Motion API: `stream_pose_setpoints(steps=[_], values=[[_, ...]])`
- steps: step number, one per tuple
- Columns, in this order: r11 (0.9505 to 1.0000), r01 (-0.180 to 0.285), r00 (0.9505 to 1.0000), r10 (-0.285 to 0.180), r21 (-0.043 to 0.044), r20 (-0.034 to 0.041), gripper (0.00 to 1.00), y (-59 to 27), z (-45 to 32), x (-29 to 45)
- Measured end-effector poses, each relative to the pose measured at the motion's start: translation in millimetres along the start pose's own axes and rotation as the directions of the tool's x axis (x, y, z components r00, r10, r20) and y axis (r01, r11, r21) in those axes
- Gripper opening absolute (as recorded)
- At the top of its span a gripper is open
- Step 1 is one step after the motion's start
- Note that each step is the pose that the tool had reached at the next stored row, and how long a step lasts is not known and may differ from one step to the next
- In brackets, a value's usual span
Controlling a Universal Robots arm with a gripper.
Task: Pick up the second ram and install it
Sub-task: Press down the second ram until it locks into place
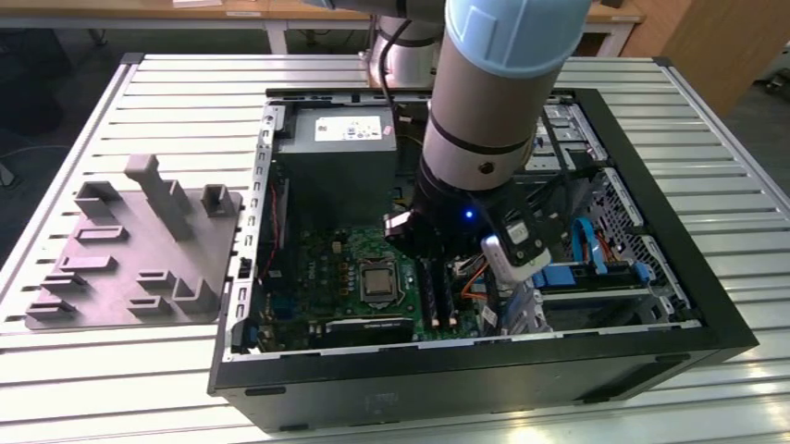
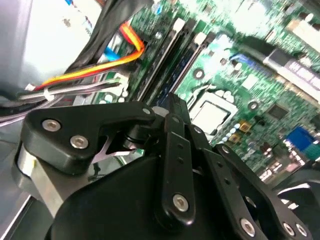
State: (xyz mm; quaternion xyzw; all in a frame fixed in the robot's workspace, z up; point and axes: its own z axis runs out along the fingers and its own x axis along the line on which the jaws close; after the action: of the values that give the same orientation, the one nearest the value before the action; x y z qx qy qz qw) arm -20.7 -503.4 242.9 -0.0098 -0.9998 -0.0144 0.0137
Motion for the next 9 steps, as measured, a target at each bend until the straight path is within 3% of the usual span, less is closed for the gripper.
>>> stream_pose_setpoints(steps=[5,9], values=[[1.0,0.0,1.0,0.0,0.0003,-0.0001,0.1,5.7,-1.2,0.1],[1.0,0.0,1.0,0.0,0.0,0.0,0.1,6.3,-11.0,0.4]])
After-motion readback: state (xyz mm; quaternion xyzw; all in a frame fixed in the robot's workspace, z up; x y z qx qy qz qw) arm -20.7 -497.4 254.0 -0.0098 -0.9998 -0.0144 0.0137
